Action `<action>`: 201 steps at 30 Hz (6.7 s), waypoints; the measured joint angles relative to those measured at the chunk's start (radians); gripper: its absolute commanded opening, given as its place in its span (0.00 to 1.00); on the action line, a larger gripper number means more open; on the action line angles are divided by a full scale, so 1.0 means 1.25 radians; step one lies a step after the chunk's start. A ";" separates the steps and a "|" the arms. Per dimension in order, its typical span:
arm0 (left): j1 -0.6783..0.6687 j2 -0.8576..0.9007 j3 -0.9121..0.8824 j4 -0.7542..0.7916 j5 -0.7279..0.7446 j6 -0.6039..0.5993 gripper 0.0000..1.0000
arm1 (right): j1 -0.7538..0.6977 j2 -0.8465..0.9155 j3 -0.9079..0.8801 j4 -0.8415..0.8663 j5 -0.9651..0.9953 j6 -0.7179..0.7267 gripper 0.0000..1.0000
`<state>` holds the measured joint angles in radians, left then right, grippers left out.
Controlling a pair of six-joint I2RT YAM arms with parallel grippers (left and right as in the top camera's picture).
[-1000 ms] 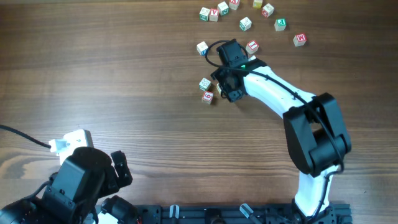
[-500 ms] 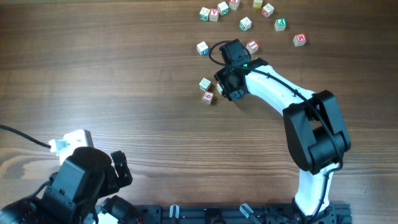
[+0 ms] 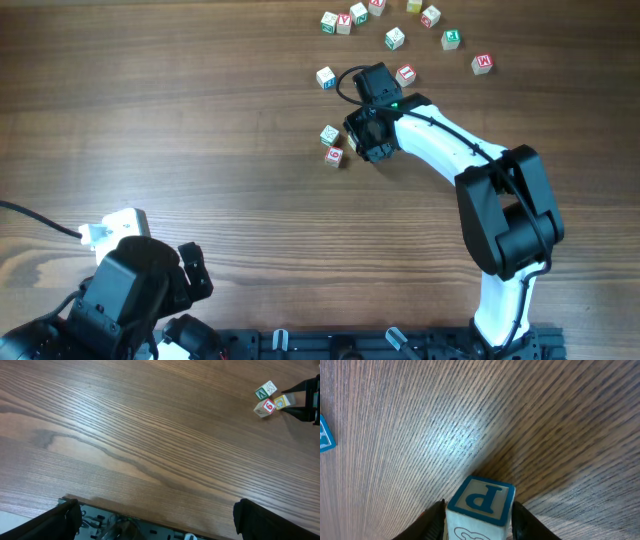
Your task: Form a circle
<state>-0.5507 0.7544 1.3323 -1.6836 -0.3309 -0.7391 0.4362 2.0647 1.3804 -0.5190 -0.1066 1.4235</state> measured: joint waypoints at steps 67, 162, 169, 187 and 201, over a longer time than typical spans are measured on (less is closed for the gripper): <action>0.000 0.000 0.000 0.000 0.000 0.000 1.00 | -0.049 0.001 0.003 -0.014 -0.071 0.092 0.54; 0.000 0.000 0.000 0.000 0.000 0.000 1.00 | -0.053 0.001 0.096 -0.240 0.030 0.001 0.60; 0.000 0.000 0.000 0.000 0.000 0.000 1.00 | -0.053 0.001 0.096 -0.233 0.036 -0.111 0.05; 0.000 0.000 0.000 0.000 0.000 0.000 1.00 | -0.030 0.001 0.028 -0.294 0.005 0.028 0.04; 0.000 0.000 0.000 0.000 0.000 0.000 1.00 | 0.004 0.001 0.027 -0.188 -0.064 -0.113 0.04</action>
<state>-0.5507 0.7544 1.3323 -1.6836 -0.3309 -0.7391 0.4416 2.0659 1.4143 -0.7544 -0.1871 1.2823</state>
